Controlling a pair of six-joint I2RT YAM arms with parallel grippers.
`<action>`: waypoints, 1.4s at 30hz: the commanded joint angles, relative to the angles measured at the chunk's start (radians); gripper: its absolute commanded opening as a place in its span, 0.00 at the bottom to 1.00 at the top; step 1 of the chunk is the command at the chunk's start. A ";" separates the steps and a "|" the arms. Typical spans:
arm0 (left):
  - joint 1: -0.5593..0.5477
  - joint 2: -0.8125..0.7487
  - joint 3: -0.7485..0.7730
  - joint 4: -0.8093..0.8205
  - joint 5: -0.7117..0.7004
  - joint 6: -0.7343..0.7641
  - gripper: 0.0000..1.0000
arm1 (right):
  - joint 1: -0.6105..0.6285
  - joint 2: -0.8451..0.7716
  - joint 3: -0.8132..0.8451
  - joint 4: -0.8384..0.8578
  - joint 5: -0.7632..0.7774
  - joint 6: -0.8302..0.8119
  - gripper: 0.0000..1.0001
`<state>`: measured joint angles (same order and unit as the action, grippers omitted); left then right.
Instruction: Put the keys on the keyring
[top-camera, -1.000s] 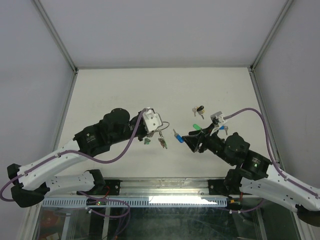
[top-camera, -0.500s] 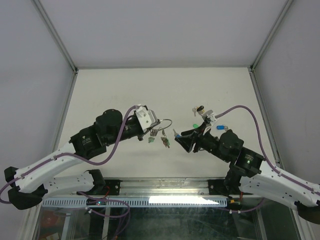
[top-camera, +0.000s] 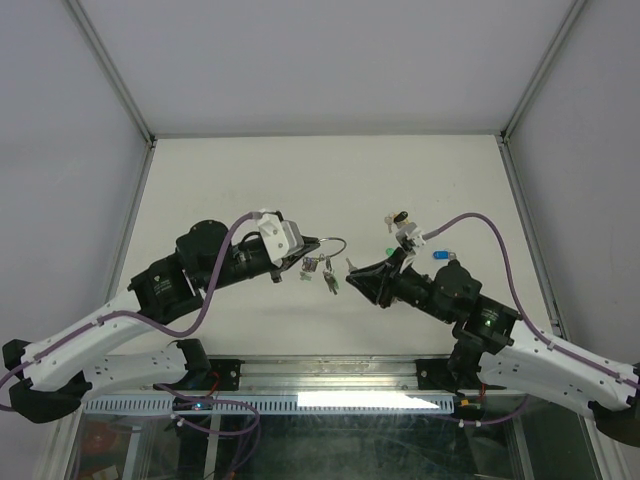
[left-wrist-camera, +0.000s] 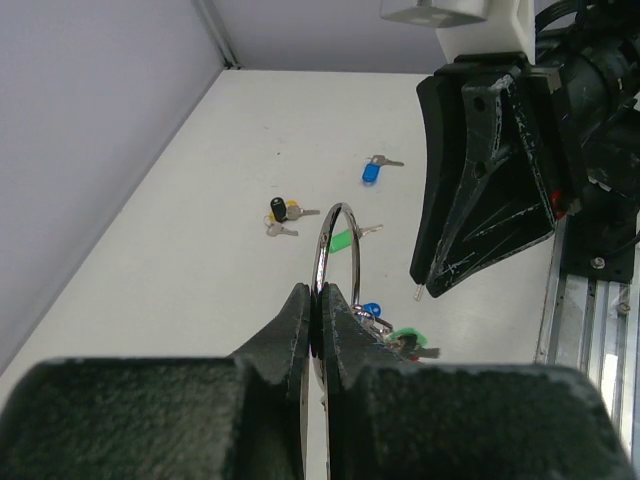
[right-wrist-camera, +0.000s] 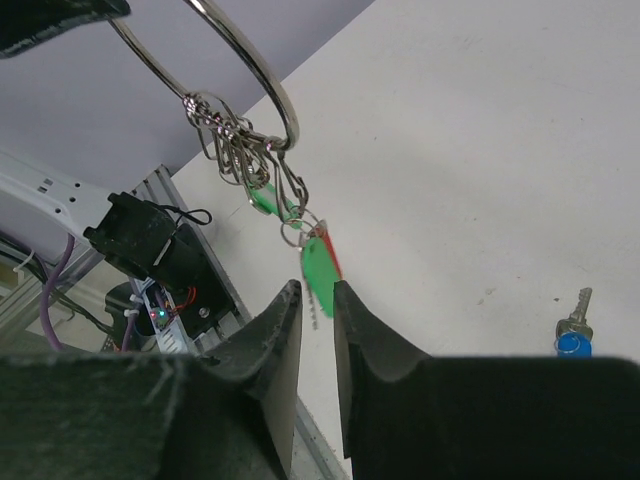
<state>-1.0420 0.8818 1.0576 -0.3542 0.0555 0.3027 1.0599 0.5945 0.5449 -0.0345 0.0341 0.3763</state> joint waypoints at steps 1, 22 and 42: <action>-0.010 -0.038 0.001 0.099 0.042 -0.004 0.00 | 0.002 -0.035 -0.021 0.104 -0.022 -0.014 0.19; -0.010 -0.053 -0.019 0.134 0.041 -0.020 0.00 | 0.084 -0.026 -0.073 0.435 -0.055 -0.045 0.00; -0.010 -0.045 -0.024 0.135 0.053 -0.028 0.00 | 0.085 0.199 0.029 0.624 -0.036 -0.065 0.00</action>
<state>-1.0420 0.8490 1.0309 -0.2974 0.0853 0.2951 1.1397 0.7773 0.5167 0.4915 -0.0162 0.3328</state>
